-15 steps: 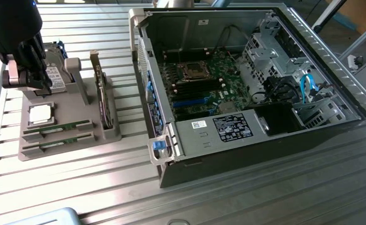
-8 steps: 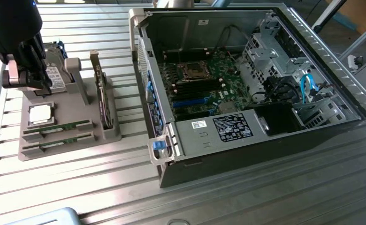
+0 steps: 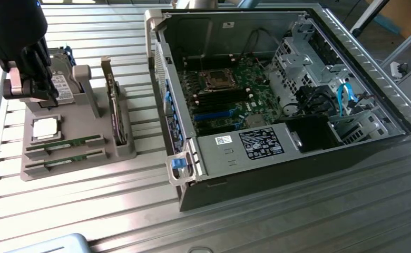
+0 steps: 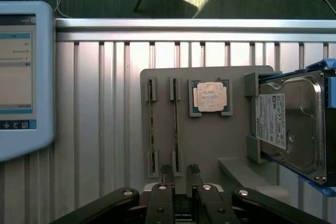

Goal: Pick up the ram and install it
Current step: 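Pick up the ram and move it above insertion slot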

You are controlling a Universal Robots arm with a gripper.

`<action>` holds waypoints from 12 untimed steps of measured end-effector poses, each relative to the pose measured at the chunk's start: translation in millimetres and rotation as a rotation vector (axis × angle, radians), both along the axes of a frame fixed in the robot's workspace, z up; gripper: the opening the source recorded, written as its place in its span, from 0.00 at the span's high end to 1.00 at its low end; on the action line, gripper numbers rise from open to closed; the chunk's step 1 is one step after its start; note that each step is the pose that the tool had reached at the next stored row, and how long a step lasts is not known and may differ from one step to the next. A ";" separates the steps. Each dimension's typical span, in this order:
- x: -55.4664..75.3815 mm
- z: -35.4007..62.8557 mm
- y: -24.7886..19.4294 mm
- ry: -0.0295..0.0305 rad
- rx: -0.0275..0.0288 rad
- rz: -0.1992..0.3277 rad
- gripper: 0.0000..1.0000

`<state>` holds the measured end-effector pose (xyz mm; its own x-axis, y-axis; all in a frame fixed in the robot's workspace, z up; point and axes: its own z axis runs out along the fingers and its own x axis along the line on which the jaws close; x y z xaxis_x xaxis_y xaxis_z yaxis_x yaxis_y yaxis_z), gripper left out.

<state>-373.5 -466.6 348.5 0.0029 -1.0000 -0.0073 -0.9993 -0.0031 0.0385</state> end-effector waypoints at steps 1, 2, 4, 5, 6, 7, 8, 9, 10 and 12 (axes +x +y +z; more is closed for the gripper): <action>0.0 0.0 0.0 0.0000 0.0000 0.000 0.76; 0.0 0.0 -0.3 0.0001 -0.0001 0.000 0.76; 0.0 -0.1 -1.3 -0.0001 -0.0001 0.000 0.76; 0.0 -0.3 -1.9 -0.0001 0.0000 0.000 0.76; 0.0 -0.7 -2.8 -0.0001 0.0000 0.000 0.76; 0.0 -1.2 -3.8 -0.0001 0.0000 0.000 0.76; 0.0 -1.9 -4.4 -0.0001 0.0001 0.000 0.76; 0.0 -3.0 -4.9 -0.0002 0.0001 0.000 0.76; 0.0 -3.9 -5.3 -0.0001 0.0000 0.000 0.76; 0.0 -5.9 -6.4 0.0000 -0.0001 0.000 0.76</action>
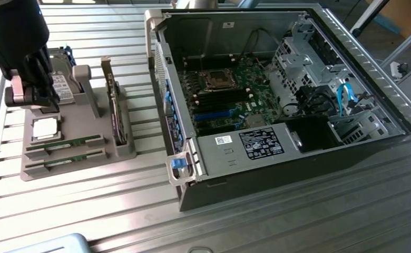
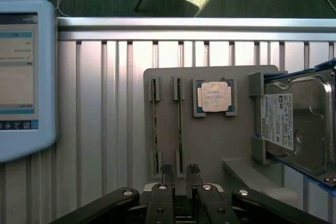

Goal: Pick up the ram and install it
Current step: 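Pick up the ram and move it above insertion slot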

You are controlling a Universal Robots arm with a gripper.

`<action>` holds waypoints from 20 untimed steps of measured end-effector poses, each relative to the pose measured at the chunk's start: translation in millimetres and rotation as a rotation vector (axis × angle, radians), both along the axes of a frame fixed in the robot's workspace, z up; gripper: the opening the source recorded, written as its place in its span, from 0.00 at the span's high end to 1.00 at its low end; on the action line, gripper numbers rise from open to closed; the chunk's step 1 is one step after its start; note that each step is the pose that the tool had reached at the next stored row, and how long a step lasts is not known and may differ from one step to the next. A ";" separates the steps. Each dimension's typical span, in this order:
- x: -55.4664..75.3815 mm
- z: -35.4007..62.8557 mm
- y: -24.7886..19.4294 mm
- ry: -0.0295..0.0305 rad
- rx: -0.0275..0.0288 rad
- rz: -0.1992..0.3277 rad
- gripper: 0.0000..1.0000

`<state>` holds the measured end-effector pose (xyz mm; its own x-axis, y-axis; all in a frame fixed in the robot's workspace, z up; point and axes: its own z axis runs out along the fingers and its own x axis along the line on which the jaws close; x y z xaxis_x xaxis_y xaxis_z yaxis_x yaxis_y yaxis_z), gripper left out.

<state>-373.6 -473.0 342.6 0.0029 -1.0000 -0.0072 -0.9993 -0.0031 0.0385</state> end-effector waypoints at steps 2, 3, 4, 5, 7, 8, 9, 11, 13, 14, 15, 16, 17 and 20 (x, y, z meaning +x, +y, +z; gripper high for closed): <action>0.0 -2.1 -0.8 -0.0001 0.0001 0.000 0.76; 0.0 -3.1 -1.2 -0.0001 0.0001 0.000 0.76; 0.0 -4.0 -1.6 0.0000 0.0000 0.000 0.76; 0.0 -5.2 -2.1 -0.0001 0.0001 0.000 0.76; 0.0 -8.6 -3.6 -0.0001 0.0001 0.000 0.76; 0.0 -9.8 -4.1 0.0000 0.0000 0.000 0.76; 0.0 -11.9 -4.9 0.0000 0.0000 0.000 0.76; 0.0 -15.3 -6.0 -0.0001 0.0001 0.000 0.76; 0.0 -17.8 -6.8 0.0000 0.0001 0.000 0.76; 0.0 -19.2 -7.1 -0.0001 0.0001 0.000 0.76; 0.0 -20.5 -7.5 -0.0001 0.0001 0.000 0.76; 0.0 -21.9 -7.9 -0.0001 0.0002 0.000 0.76; 0.0 -23.6 -8.5 -0.0001 0.0001 0.000 0.76; 0.0 -27.8 -9.8 -0.0001 0.0002 0.000 0.76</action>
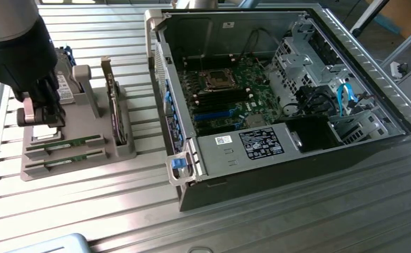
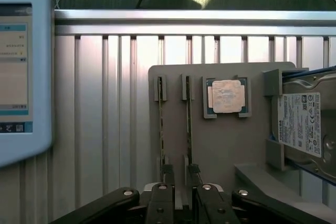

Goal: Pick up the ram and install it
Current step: 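Pick up the ram and move it above insertion slot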

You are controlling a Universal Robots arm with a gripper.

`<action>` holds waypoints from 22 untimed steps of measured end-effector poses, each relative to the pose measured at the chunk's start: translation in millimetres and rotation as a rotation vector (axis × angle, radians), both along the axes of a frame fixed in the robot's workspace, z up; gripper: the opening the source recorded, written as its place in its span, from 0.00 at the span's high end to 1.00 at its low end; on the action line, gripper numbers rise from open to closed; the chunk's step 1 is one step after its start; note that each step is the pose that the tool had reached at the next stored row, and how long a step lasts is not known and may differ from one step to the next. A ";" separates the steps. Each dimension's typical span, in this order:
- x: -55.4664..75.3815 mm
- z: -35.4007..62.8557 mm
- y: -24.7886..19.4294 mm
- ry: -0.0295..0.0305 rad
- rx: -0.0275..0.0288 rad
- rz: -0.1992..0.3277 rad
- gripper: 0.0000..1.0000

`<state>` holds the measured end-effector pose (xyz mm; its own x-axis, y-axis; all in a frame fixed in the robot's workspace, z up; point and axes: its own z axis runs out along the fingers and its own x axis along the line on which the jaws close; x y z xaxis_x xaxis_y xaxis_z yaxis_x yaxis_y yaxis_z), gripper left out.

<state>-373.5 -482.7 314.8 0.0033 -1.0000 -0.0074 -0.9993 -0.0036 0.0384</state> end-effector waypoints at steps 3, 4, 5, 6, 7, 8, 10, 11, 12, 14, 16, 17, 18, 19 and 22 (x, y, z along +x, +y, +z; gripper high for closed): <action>0.0 -3.9 -1.3 0.0001 -0.0001 0.000 0.76; 0.0 -5.2 -1.7 0.0001 -0.0001 0.000 0.76; 0.0 -6.3 -2.1 0.0000 -0.0001 0.000 0.76; 0.0 -7.7 -2.6 0.0001 -0.0001 0.000 0.76; 0.0 -8.8 -3.0 0.0000 -0.0001 0.001 0.76; 0.0 -9.9 -3.4 0.0000 -0.0001 0.001 0.76; 0.0 -12.2 -4.2 0.0001 -0.0001 0.001 0.76; 0.0 -13.3 -4.6 0.0001 -0.0001 0.001 0.76; 0.0 -14.4 -5.0 0.0000 -0.0001 0.001 0.76; 0.0 -16.5 -5.8 0.0000 -0.0001 0.001 0.76; 0.0 -18.5 -6.6 0.0001 -0.0001 0.001 0.76; 0.0 -19.8 -7.0 0.0000 0.0000 0.001 0.76; 0.0 -20.8 -7.4 0.0000 -0.0001 0.001 0.76; 0.0 -21.8 -7.8 0.0001 -0.0001 0.001 0.76; 0.0 -24.6 -8.8 0.0001 -0.0001 0.001 0.76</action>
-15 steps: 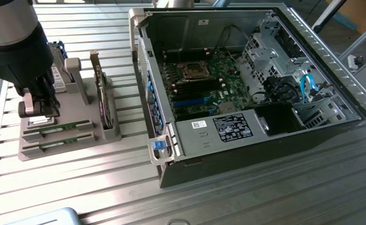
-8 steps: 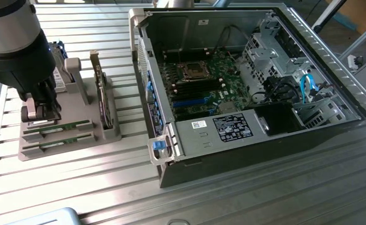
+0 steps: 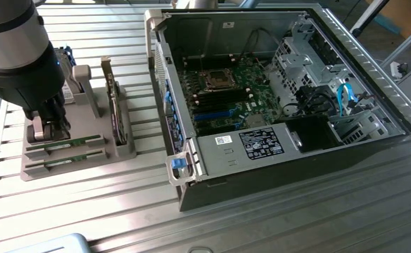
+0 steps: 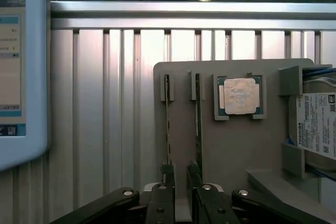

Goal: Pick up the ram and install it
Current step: 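Pick up the ram and move it above insertion slot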

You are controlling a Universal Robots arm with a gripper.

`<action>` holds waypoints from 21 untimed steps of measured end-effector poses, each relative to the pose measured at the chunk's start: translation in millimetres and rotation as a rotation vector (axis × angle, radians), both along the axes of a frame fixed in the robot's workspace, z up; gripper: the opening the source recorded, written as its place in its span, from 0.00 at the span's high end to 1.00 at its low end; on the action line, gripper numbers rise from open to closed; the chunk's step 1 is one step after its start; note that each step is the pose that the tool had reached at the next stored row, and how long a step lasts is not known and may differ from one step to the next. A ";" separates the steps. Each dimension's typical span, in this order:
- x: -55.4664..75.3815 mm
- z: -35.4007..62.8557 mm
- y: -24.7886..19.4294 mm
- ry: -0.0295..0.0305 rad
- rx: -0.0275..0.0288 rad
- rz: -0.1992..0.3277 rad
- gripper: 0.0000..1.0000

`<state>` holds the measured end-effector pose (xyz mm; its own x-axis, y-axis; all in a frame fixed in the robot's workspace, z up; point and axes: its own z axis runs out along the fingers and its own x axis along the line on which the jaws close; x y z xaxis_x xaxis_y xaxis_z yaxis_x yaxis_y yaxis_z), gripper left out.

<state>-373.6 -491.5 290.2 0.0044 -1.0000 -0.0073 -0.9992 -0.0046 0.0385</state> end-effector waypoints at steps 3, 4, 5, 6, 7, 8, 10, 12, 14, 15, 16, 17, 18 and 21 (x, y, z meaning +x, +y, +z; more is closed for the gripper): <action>0.0 -2.8 -1.0 0.0000 0.0000 0.000 0.76; 0.0 -3.6 -1.2 0.0000 0.0000 0.000 0.76; 0.0 -4.6 -1.5 0.0000 0.0001 0.000 0.76; 0.0 -5.6 -1.8 0.0000 0.0000 0.000 0.76; 0.0 -6.5 -2.1 0.0000 0.0001 0.000 0.76; 0.0 -7.5 -2.4 -0.0001 0.0001 0.000 0.76; 0.0 -9.8 -3.2 -0.0001 0.0001 0.000 0.76; 0.0 -11.8 -3.8 0.0000 0.0000 0.000 0.76; 0.0 -13.8 -4.5 -0.0001 0.0001 0.000 0.76; 0.0 -14.7 -4.8 0.0000 0.0000 0.000 0.76; 0.0 -15.7 -5.1 0.0000 0.0000 0.000 0.76; 0.0 -16.7 -5.4 -0.0001 0.0000 0.000 0.76; 0.0 -17.6 -5.8 0.0000 0.0000 0.001 0.76; 0.0 -20.7 -7.0 -0.0001 0.0001 0.001 0.76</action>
<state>-373.5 -498.6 269.5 0.0050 -1.0000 -0.0074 -0.9992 -0.0053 0.0384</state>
